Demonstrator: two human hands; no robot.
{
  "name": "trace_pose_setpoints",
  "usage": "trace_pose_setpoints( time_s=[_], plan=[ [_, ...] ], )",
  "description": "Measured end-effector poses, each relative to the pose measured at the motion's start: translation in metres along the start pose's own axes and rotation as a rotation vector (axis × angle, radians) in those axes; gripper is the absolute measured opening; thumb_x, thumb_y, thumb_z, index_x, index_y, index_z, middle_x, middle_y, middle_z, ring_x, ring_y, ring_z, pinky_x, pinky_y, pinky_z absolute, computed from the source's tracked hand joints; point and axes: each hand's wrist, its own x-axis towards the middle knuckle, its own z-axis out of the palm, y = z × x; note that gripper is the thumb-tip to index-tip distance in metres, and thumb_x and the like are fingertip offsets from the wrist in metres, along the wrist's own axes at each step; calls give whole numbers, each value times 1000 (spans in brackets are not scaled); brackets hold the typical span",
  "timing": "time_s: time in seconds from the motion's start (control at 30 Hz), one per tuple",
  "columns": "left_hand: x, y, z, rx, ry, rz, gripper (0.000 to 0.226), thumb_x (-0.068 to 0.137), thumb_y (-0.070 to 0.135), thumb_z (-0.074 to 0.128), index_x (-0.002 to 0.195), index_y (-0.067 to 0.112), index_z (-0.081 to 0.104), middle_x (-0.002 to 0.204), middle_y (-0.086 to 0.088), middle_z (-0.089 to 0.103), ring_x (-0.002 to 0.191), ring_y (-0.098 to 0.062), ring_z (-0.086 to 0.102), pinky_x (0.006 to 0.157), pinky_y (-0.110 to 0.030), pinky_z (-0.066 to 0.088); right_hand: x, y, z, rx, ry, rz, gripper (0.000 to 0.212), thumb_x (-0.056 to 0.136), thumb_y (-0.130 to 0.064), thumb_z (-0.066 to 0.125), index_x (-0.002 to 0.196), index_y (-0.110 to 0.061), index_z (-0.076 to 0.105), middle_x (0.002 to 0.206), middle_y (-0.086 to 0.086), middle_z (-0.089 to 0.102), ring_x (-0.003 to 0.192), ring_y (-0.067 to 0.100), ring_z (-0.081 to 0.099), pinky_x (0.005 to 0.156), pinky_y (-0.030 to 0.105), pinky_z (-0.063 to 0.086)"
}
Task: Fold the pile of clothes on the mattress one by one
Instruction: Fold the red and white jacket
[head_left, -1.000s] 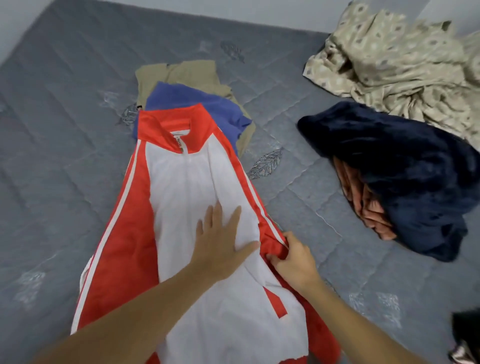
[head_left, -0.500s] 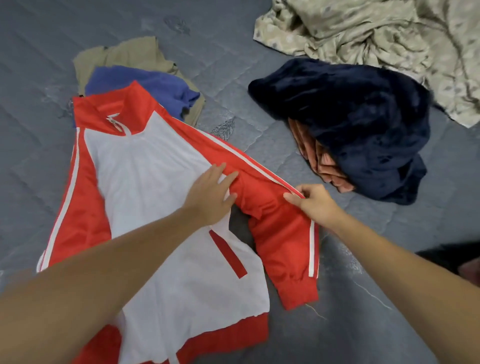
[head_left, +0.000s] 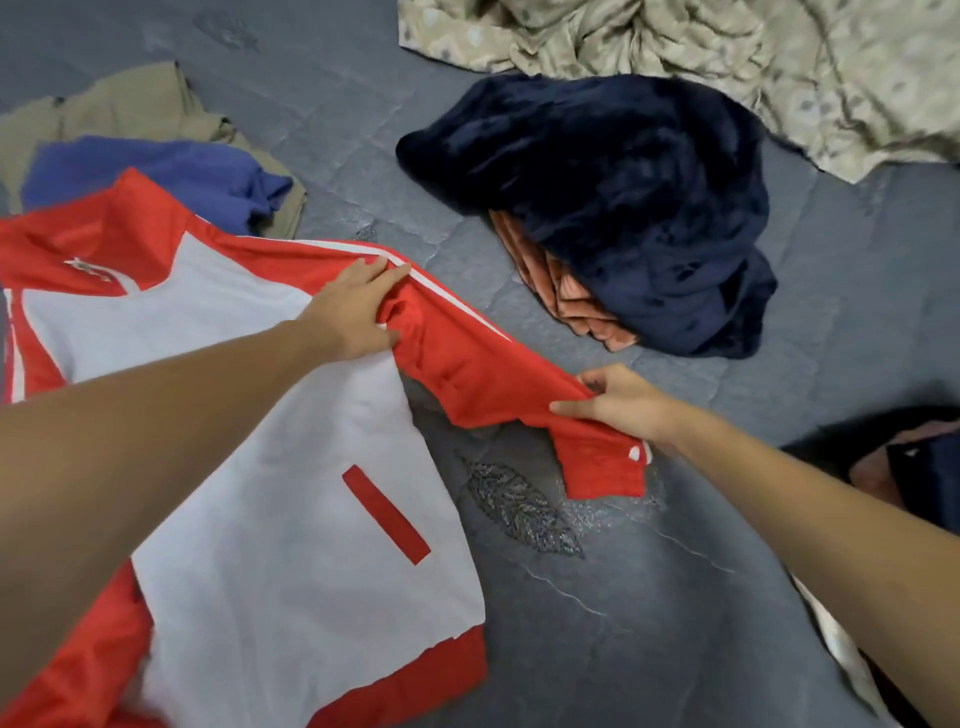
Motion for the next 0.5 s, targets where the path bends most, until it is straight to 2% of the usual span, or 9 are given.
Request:
trace_pose_setpoints(
  time_s=[0.07,0.17,0.3,0.4,0.5],
  plan=[
    [5,5,3,20,-37,-50,95,87,38,73,165,31,19,172,-10,14,159,-33,11,125,-57,19,-1,8,-17,-158,-16,44,16,90,-30,80,81,-20,72,73,-8,71,64,7,64,57,18,47],
    [4,20,10,46,-36,-130,94,88,39,70,164,36,15,174,-6,5,160,-30,5,126,-59,13,-3,19,-32,-182,-7,42,14,93,-34,78,94,-20,76,83,-9,76,68,-2,67,64,15,50],
    [-3,39,25,82,8,-136,90,89,39,64,164,37,15,173,-12,3,159,-32,3,126,-59,5,-4,33,-32,-176,34,12,24,92,-40,78,96,-17,78,86,-6,78,77,8,72,72,23,56],
    [-3,44,28,90,6,-111,92,87,42,67,164,40,16,173,-12,4,159,-31,4,126,-59,5,-2,45,-34,-262,66,29,38,86,-52,79,93,-15,77,86,-1,79,83,16,75,83,38,60],
    [-2,40,28,87,13,-87,91,88,45,68,163,39,19,173,-10,7,160,-29,5,127,-56,5,-1,47,-42,-414,161,47,47,79,-65,78,82,-19,70,85,1,75,88,23,72,81,38,56]
  ],
)
